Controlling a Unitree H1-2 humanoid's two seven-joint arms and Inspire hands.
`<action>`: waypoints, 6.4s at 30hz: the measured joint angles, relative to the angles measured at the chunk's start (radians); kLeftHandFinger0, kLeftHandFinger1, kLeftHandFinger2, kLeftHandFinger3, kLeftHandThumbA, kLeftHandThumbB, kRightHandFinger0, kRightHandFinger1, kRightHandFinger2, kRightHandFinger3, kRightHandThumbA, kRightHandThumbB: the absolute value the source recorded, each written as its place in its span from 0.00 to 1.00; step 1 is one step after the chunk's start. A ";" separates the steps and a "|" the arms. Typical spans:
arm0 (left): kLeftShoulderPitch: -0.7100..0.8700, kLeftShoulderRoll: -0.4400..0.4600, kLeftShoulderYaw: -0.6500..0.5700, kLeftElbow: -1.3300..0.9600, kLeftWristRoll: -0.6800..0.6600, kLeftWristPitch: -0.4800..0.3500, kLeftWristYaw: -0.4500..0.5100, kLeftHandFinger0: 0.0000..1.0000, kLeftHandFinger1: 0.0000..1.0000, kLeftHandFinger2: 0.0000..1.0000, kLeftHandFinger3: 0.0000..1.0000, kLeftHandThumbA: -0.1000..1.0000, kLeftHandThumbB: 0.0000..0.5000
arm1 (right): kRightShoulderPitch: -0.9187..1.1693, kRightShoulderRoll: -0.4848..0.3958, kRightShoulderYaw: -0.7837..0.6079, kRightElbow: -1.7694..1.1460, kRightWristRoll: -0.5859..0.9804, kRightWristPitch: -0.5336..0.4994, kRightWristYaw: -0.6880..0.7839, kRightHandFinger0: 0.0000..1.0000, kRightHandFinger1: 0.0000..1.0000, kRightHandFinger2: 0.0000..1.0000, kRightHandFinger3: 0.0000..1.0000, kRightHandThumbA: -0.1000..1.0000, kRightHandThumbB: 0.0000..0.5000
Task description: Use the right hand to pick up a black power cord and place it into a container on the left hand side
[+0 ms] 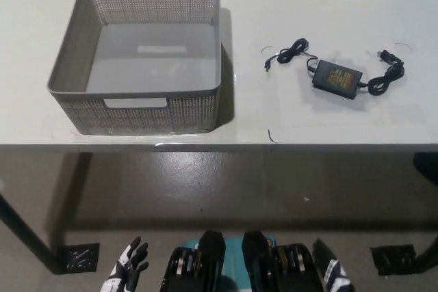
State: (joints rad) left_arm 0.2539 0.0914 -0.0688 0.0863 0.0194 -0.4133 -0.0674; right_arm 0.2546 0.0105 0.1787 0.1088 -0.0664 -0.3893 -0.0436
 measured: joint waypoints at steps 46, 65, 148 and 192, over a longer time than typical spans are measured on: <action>0.038 0.074 -0.080 -0.028 0.013 -0.017 -0.078 1.00 1.00 1.00 1.00 0.98 0.83 | -1.077 -0.350 0.078 0.514 -0.533 0.437 0.061 1.00 1.00 1.00 1.00 0.84 1.00; 0.040 0.087 -0.087 -0.029 0.023 -0.017 -0.078 1.00 1.00 1.00 1.00 0.98 0.85 | -1.258 -0.347 0.282 0.775 -0.600 0.538 0.169 1.00 1.00 1.00 1.00 0.83 1.00; 0.000 0.100 -0.088 -0.029 0.060 -0.017 -0.077 1.00 1.00 1.00 1.00 0.98 0.81 | -1.269 -0.326 0.137 1.175 -0.490 0.226 -0.348 0.00 0.44 0.80 0.94 0.00 0.29; -0.001 0.106 -0.106 -0.017 0.099 -0.017 -0.076 1.00 1.00 1.00 1.00 1.00 0.85 | -1.467 0.091 0.132 0.837 -0.477 0.293 -0.353 0.00 0.34 0.69 0.71 0.00 0.42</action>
State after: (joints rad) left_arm 0.2532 0.1978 -0.1746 0.0694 0.1188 -0.4302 -0.1438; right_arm -1.2123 0.1016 0.3108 0.9455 -0.5436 -0.0966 -0.3969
